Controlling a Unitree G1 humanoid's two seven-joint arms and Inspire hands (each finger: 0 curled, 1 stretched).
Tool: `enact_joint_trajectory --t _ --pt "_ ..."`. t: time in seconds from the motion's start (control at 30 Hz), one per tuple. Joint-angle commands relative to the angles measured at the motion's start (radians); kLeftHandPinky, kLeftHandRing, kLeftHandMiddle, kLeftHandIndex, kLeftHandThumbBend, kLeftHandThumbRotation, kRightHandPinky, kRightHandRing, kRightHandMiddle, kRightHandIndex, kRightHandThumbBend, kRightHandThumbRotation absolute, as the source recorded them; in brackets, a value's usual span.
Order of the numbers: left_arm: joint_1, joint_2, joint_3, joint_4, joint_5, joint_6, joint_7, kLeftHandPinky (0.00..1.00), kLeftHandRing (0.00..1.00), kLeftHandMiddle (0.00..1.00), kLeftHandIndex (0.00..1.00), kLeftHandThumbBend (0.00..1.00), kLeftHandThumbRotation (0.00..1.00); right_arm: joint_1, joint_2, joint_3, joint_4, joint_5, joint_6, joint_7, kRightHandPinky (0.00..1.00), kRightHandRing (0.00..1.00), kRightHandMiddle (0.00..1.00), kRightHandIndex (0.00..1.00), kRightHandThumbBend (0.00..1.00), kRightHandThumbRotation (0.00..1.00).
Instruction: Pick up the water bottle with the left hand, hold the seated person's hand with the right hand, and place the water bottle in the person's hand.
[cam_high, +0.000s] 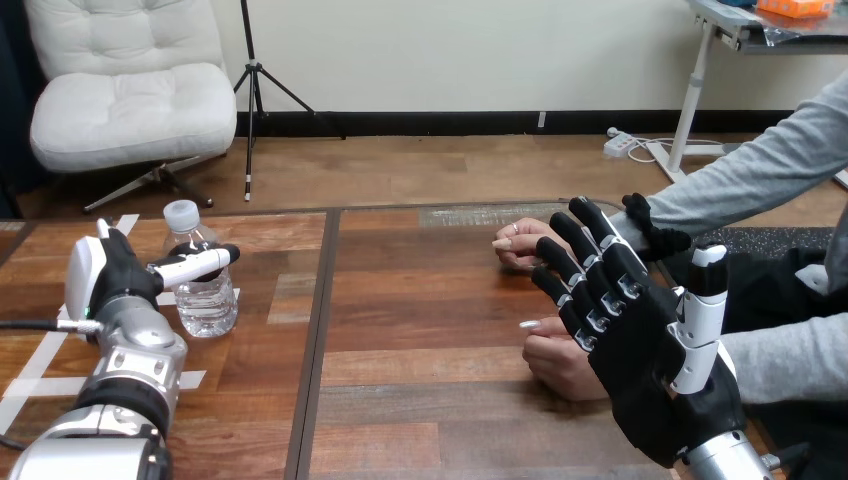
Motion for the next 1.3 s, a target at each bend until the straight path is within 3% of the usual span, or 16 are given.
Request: enact_joint_trajectory --t 0.0,0.2,0.43,0.8,1.27 --pt "-0.081 -0.003 -0.037 -0.001 0.04 0.004 0.049 0.89 0.96 0.99 0.98 0.94 0.21 -0.021 0.004 0.004 -0.058 0.002 -0.014 0.0 1.0 1.0 1.0 1.0 0.95 1.0" --pt "-0.075 -0.011 -0.033 -0.004 0.041 -0.025 0.104 0.9 0.96 0.97 0.93 0.95 0.16 -0.021 0.003 0.005 -0.06 0.002 -0.017 0.003 1.0 1.0 1.0 1.0 0.95 1.0" --pt "-0.071 -0.014 -0.06 -0.003 0.066 -0.031 0.16 0.87 0.92 0.91 0.81 0.95 0.1 -0.019 0.005 0.006 -0.062 0.003 -0.016 0.001 1.0 1.0 1.0 1.0 0.94 1.0" --pt "-0.073 -0.012 -0.043 -0.003 0.054 -0.039 0.145 0.78 0.85 0.87 0.79 0.91 0.07 -0.017 0.008 0.008 -0.064 -0.001 -0.022 0.001 1.0 1.0 1.0 1.0 0.94 1.0" --pt "-0.074 -0.009 -0.025 -0.006 0.033 -0.066 0.124 0.84 0.87 0.84 0.76 0.93 0.06 -0.016 0.01 0.009 -0.067 -0.003 -0.026 -0.001 1.0 1.0 1.0 1.0 0.95 1.0"
